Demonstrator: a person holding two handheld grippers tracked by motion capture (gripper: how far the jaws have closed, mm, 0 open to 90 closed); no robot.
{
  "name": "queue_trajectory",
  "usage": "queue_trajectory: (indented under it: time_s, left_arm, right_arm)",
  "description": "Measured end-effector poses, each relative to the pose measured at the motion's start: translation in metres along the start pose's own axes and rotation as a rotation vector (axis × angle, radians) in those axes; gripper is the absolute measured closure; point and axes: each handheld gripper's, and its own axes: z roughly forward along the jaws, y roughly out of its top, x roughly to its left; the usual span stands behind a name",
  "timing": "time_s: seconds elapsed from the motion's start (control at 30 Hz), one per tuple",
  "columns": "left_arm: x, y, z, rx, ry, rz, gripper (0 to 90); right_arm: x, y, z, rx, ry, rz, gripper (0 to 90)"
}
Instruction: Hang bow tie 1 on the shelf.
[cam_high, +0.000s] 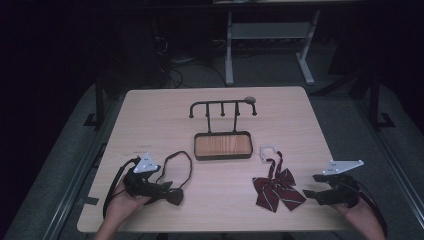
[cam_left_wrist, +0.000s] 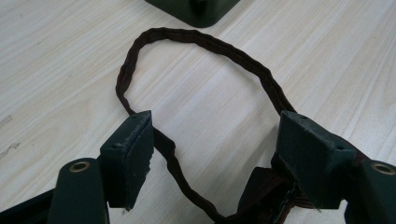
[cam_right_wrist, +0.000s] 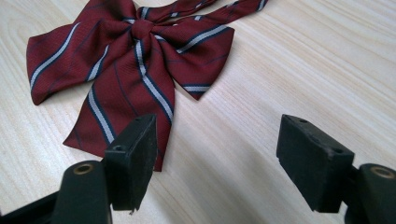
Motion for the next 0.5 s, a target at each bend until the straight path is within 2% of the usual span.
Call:
queue_trajectory:
  time_s: [0.4, 0.5]
  left_arm:
    - [-0.002, 0.000, -0.001, 0.005, -0.005, 0.009, 27.6]
    - [-0.002, -0.001, -0.002, 0.005, -0.008, 0.008, 27.6]
  right_arm:
    - [0.008, 0.011, -0.003, 0.002, 0.022, -0.018, 27.0]
    - [0.013, 0.020, -0.007, 0.002, 0.036, -0.022, 25.5]
